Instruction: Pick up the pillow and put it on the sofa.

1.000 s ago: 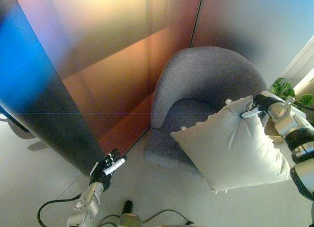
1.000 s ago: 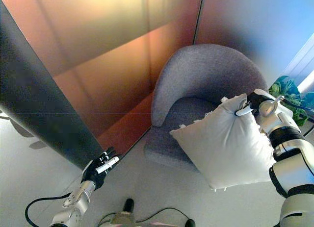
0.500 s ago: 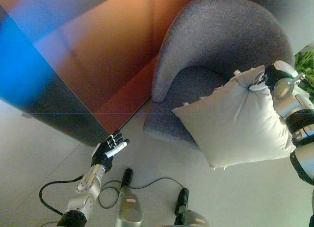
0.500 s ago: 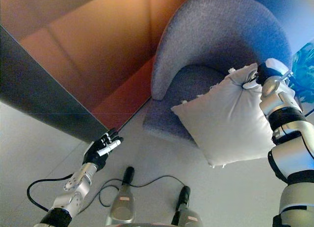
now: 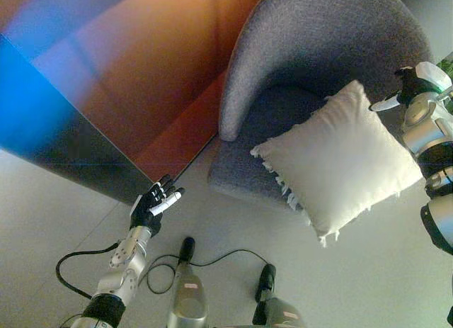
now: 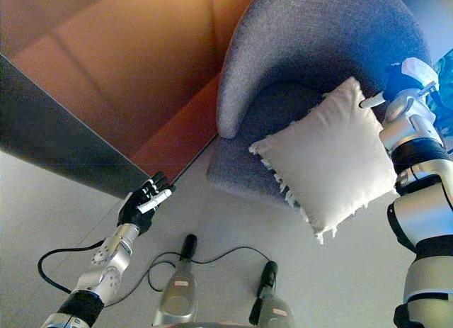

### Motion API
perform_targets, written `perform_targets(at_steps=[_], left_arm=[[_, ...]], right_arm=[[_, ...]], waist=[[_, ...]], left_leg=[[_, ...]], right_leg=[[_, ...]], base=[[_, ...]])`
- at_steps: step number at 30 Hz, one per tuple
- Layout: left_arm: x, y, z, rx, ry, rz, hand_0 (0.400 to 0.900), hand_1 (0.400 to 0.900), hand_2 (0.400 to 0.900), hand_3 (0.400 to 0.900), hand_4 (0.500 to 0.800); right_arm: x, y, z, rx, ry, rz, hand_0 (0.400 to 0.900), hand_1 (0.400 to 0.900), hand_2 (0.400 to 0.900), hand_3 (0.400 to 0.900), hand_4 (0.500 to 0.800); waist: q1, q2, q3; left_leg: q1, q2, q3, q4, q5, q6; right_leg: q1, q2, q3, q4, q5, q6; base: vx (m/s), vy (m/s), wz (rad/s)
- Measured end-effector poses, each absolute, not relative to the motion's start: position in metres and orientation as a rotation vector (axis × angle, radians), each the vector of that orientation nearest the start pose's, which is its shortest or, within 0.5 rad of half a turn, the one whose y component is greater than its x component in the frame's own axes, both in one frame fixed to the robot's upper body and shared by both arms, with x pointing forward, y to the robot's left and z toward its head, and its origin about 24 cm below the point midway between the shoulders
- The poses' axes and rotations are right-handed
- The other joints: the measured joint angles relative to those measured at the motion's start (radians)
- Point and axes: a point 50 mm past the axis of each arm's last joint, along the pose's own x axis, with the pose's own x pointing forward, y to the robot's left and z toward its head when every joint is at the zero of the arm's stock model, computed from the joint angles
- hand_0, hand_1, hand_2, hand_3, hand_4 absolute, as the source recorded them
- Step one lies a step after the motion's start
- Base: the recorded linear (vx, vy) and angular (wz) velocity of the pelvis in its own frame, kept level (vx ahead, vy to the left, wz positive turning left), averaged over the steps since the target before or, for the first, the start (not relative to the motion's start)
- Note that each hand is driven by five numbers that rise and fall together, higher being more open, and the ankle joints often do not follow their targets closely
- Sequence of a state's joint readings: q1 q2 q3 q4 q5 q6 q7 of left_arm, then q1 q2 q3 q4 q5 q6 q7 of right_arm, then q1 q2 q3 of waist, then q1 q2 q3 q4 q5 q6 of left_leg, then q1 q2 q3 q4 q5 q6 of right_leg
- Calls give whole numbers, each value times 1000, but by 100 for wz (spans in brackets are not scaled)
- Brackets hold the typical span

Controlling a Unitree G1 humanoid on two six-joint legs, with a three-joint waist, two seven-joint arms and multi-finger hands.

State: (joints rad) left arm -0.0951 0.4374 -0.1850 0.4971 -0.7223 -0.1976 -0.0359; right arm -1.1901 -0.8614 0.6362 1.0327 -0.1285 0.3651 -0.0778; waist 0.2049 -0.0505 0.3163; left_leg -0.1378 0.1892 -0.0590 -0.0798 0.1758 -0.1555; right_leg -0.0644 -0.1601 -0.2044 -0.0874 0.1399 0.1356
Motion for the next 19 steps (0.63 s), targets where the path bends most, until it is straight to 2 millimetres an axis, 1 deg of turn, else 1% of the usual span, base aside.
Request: perform_targets(at_steps=[4,19], left_arm=[[252,237,-15,-224,227,60,900,900,900,900,800],[247,237,-20,-225,243,59,900,900,900,900,800]], right_arm=[[379,-335,238,-1164,309,-534,900,900,900,900,800],[379,-335,242,-1145,275,-530,900,900,900,900,800]], waist=[[1,0,0],[-6,0,0]], left_leg=[[4,0,0,0,0,0],[45,-2,4,0,-2,2]], right_leg=[[7,-1,-2,0,0,0],[44,-4,2,0,0,0]], base=[[8,-1,0],[29,7,-1]])
